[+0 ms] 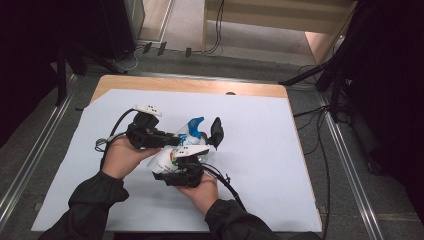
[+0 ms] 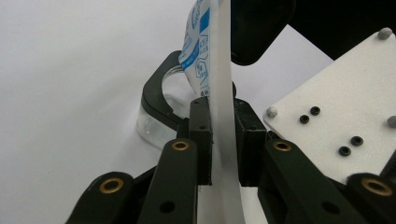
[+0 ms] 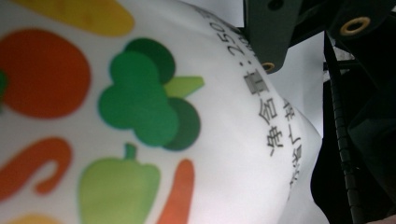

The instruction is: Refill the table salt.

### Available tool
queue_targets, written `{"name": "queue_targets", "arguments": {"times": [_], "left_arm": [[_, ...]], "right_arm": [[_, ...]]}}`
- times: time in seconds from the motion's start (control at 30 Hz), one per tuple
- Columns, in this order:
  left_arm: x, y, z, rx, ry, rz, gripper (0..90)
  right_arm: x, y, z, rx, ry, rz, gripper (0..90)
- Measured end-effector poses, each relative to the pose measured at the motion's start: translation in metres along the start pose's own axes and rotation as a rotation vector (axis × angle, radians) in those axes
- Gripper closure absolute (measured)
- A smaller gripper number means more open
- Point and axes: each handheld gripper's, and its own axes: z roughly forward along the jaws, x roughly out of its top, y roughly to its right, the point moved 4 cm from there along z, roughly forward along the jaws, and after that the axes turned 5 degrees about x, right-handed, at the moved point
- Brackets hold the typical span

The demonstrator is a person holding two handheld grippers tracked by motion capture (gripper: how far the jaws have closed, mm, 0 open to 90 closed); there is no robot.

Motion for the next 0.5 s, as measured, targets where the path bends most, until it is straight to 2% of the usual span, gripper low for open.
{"name": "queue_targets", "arguments": {"times": [0.23,0.5], "left_arm": [[-0.003,-0.0013,-0.0028,-0.014,-0.017,-0.008,80.8],[-0.0022,-0.0004,-0.0013,0.009,-0.012,0.003,83.2]], "right_arm": [[-0.0015,-0.0002,0.0014,0.003,-0.008,-0.012,55.6],[-0.0014,-0.0003,0.0014,0.016,-0.007,0.005,55.9]]}}
